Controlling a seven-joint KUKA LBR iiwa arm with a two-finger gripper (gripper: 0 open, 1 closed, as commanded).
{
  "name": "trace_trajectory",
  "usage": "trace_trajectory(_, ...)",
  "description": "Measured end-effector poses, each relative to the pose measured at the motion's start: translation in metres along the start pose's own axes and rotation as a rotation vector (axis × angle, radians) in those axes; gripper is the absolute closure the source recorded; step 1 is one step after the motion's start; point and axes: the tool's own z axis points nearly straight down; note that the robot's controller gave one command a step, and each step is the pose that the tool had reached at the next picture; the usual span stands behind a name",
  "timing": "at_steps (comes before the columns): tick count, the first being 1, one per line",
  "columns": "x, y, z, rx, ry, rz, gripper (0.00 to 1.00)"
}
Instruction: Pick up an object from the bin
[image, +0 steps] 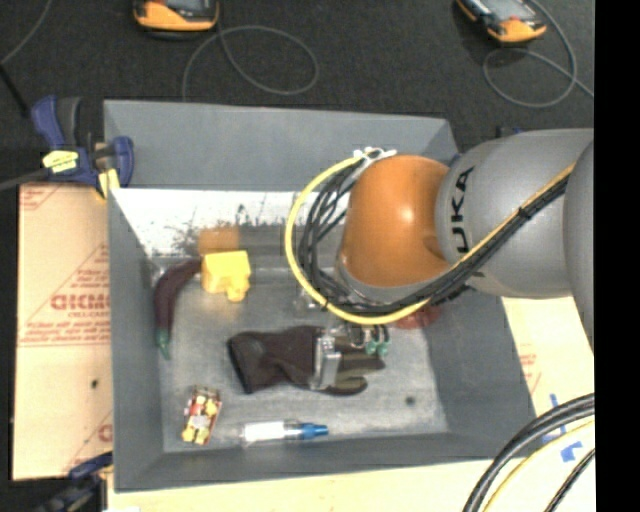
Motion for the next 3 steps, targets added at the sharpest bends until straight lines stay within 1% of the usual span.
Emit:
trace_trajectory(1, -0.001, 0.000, -0.005, -0.001, -0.008, 0.002, 0.00)
trace_trajectory(2, -0.003, 0.007, 0.009, 0.000, -0.012, 0.129, 0.00)
trace_trajectory(3, -0.008, 0.015, 0.069, -0.005, -0.013, 0.380, 0.00)
